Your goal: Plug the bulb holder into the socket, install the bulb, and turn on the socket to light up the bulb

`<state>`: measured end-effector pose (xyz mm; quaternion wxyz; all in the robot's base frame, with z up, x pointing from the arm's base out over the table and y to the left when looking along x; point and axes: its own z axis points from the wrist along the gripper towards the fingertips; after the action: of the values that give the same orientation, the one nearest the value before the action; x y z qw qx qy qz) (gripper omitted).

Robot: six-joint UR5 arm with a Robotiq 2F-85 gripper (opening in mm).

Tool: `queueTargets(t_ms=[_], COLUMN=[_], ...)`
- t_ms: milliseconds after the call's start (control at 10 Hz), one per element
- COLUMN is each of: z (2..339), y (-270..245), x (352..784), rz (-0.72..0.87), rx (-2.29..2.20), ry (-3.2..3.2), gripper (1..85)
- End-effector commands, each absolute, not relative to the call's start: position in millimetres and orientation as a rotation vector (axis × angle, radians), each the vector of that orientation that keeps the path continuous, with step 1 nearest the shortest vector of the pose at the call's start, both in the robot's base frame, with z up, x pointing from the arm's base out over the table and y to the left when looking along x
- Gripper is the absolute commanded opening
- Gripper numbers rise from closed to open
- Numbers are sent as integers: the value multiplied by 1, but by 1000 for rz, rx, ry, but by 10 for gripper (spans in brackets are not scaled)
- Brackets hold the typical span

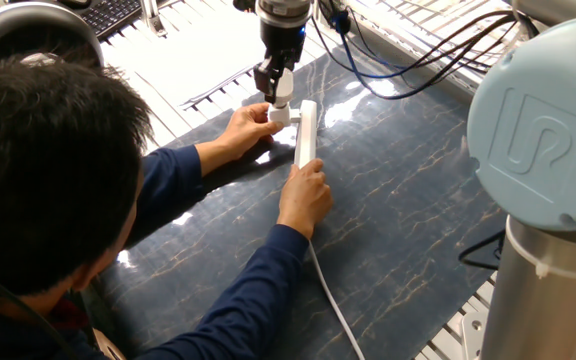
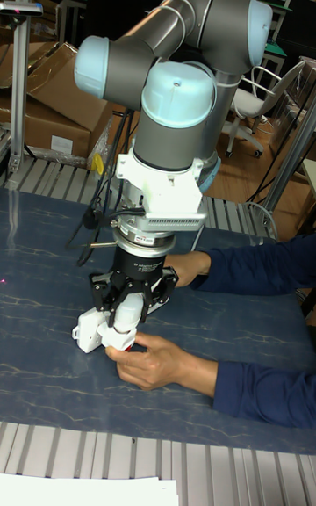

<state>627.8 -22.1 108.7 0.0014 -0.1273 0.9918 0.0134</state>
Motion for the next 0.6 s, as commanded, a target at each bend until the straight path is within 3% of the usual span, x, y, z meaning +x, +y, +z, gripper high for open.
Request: queueTargets(t_ms=[0, 500], z=[109, 110], y=[-18, -27], x=[630, 631], rz=[74, 12], rx=[-160, -57], ry=[3140, 3162], gripper=[10, 30])
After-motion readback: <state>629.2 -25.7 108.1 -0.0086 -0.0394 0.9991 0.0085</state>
